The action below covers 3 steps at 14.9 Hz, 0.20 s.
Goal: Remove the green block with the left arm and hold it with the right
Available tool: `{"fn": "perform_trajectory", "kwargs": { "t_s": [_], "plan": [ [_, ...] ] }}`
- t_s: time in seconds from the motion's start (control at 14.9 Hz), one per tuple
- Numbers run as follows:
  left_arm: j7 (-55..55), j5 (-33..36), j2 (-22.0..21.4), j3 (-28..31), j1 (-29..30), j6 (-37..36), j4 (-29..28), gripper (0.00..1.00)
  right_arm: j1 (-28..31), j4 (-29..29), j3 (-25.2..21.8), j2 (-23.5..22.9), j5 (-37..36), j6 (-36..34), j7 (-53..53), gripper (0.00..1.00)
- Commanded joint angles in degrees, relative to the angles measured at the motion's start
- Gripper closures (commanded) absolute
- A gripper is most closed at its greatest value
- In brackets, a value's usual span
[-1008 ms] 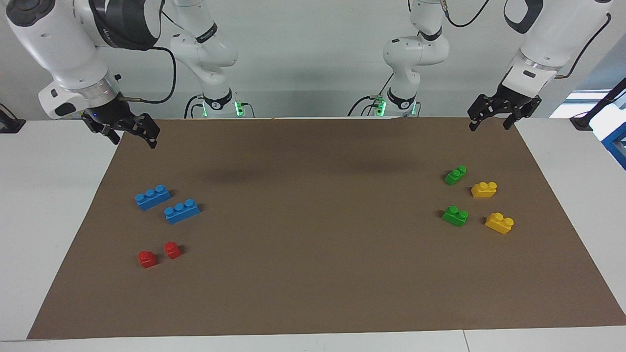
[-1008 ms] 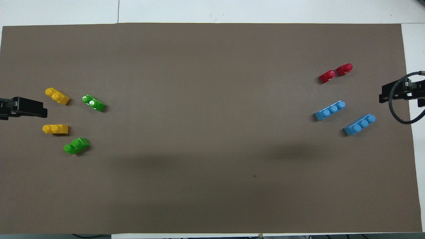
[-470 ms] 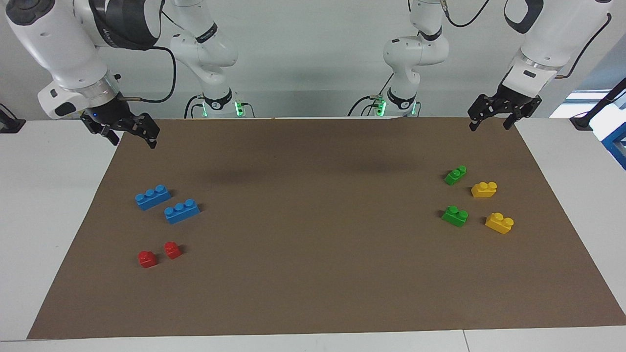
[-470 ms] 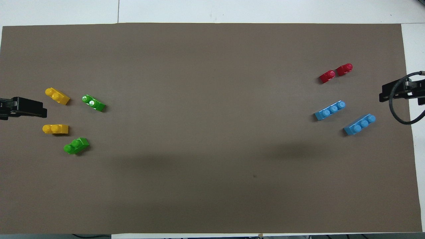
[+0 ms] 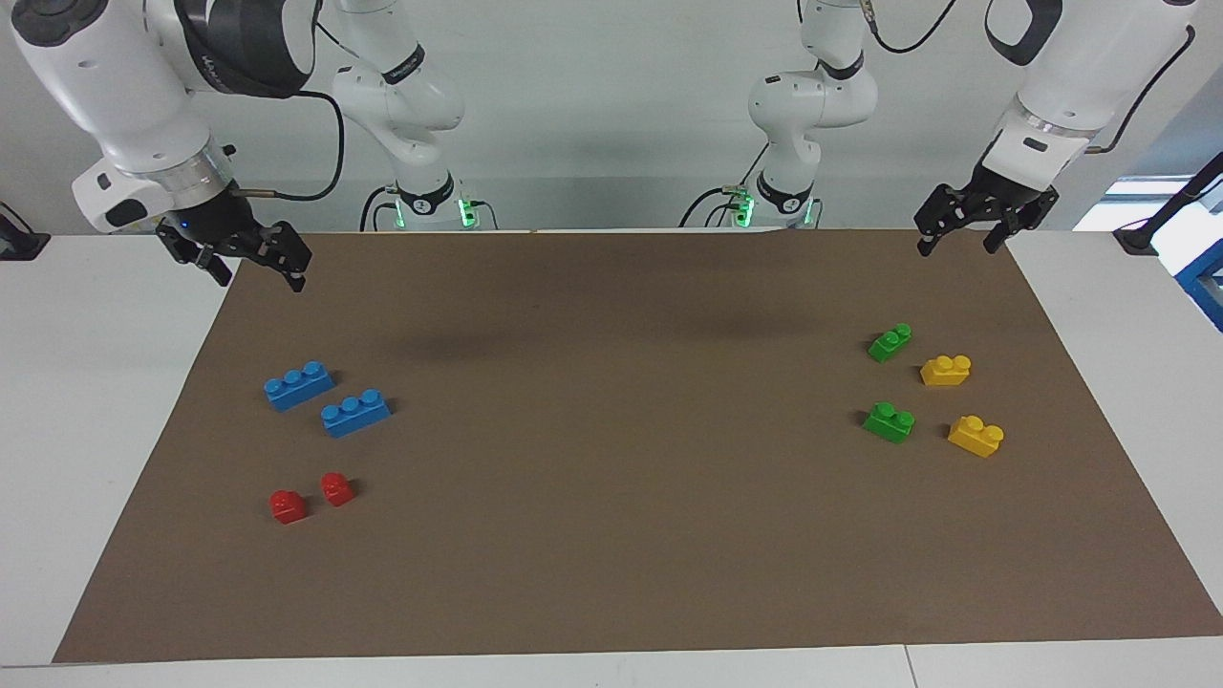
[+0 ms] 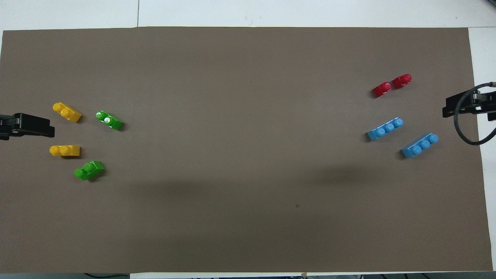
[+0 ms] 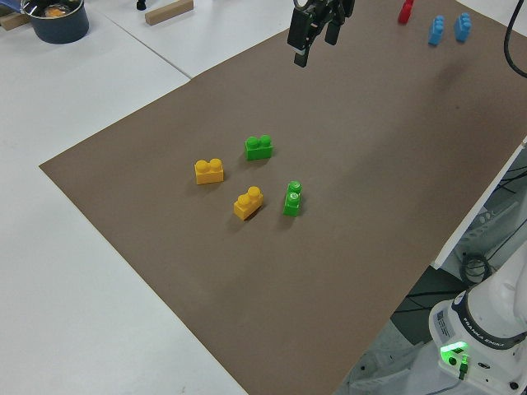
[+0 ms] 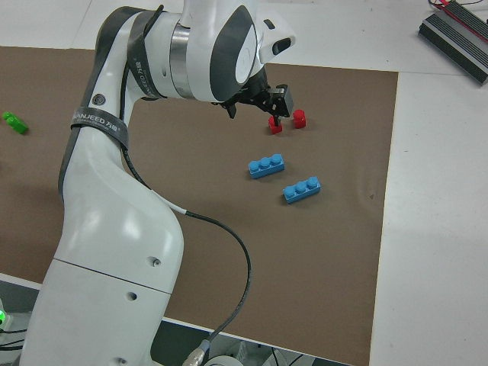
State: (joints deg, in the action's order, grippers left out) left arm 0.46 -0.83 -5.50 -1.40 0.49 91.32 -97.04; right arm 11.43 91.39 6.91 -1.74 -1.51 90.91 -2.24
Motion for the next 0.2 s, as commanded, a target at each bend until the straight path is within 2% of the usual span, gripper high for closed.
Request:
{"fn": "perform_trajectory", "kwargs": {
  "t_s": [0.0,0.13],
  "plan": [
    [0.51,0.39,-0.48,-0.1,0.47,0.0,0.01,0.0,0.43,0.1,0.56,0.24,-0.95,0.49,1.53,0.0],
    [0.51,0.39,-0.48,-0.1,0.47,0.0,0.01,0.0,0.43,0.19,0.56,0.24,-0.86,0.49,1.44,0.0]
  ]
}}
